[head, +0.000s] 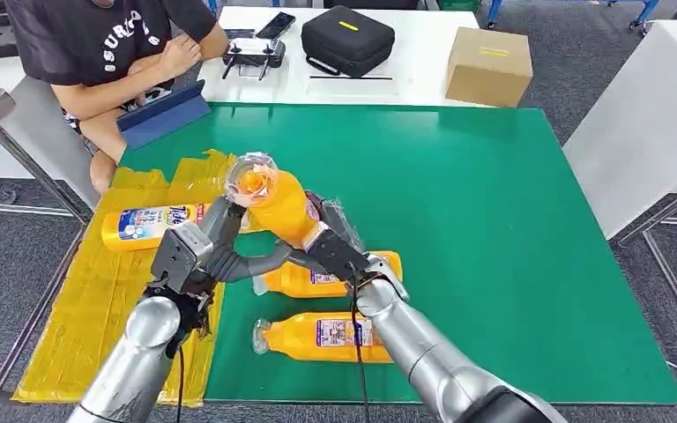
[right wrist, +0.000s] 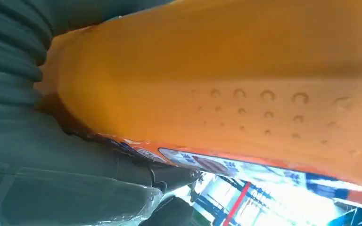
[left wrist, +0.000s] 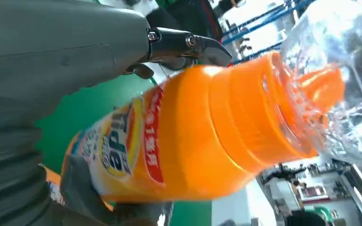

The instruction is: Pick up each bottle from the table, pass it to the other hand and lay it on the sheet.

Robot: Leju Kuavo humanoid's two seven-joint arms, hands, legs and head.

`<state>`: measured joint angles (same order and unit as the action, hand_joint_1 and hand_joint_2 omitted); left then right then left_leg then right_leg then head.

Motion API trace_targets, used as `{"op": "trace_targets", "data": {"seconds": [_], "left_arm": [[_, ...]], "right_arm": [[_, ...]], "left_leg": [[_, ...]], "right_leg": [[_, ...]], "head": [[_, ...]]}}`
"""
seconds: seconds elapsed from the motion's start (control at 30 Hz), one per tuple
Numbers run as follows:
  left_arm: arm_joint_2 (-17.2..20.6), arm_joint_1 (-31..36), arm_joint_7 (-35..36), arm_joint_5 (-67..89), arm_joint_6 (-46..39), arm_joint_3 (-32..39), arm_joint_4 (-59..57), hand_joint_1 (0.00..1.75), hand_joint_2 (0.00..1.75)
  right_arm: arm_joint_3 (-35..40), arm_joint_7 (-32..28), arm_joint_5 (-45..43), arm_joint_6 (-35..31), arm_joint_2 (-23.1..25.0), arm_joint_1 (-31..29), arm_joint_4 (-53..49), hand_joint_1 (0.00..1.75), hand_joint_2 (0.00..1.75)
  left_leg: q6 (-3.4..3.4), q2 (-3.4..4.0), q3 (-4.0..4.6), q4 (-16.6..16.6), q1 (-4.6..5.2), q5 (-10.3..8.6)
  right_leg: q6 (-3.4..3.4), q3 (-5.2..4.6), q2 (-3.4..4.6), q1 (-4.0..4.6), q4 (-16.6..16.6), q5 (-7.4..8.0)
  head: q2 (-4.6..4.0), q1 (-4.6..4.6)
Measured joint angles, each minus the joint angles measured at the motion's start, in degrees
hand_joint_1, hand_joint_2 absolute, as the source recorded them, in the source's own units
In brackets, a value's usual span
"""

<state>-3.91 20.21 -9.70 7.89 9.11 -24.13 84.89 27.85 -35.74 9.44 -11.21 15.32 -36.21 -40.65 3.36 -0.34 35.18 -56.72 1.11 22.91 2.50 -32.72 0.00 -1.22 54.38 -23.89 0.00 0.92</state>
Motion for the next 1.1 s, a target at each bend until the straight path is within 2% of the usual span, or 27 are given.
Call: {"op": "trace_targets", "data": {"seconds": [0.3, 0.8, 1.1], "left_arm": [[0.0, 1.0, 2.1, -3.1, 4.2, -2.3, -1.2, 0.0, 1.75], [-0.8, 7.0, 6.4, -10.9, 7.0, -6.0, -4.8, 0.0, 1.75], [-1.0, 10.5, 7.3, -15.1, 5.7, -8.5, -8.1, 0.0, 1.75]], "right_arm": [[-0.1, -1.8, -1.4, -1.3, 1.6, -0.1, 0.4, 1.75, 1.75], [-1.9, -3.8, -4.8, -5.5, 3.2, 0.7, 0.4, 1.75, 1.75], [-2.9, -3.1, -5.4, -7.6, 3.2, 0.2, 0.4, 1.75, 1.75]], "left_leg": [[0.0, 0.0, 0.01, 0.0, 0.0, 0.0], [0.0, 0.0, 0.01, 0.0, 0.0, -0.01], [0.0, 0.01, 0.0, 0.0, 0.0, -0.01]], "right_leg": [[0.0, -0.02, 0.0, 0.0, 0.0, 0.0], [0.0, -0.02, 0.0, 0.0, 0.0, 0.01], [0.01, -0.02, 0.01, 0.0, 0.0, 0.02]], "head": [[0.0, -0.02], [0.0, -0.02], [0.0, -0.02]]}}
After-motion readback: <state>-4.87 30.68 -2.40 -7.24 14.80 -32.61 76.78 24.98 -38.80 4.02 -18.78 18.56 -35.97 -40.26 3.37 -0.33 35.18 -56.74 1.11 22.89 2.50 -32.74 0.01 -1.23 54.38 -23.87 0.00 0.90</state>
